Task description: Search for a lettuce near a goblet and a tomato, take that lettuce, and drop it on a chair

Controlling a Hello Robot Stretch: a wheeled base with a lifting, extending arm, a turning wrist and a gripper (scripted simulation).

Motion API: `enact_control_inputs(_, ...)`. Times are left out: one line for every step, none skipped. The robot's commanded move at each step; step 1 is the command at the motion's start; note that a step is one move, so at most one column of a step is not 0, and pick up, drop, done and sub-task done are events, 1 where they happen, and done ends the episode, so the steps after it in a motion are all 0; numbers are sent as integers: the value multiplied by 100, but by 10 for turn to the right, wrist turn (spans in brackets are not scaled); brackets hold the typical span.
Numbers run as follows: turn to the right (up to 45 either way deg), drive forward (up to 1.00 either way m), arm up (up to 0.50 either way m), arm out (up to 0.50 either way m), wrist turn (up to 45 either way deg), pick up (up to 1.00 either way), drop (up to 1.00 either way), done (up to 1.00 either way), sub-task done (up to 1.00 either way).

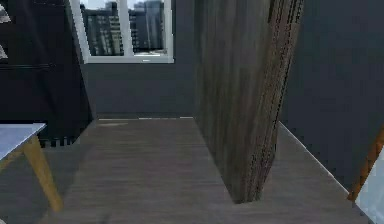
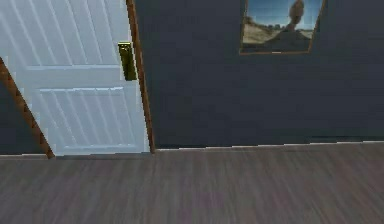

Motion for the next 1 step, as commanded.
enact_control_inputs(0, 70, 0, 0, 0, 0, 0, 0, 0)
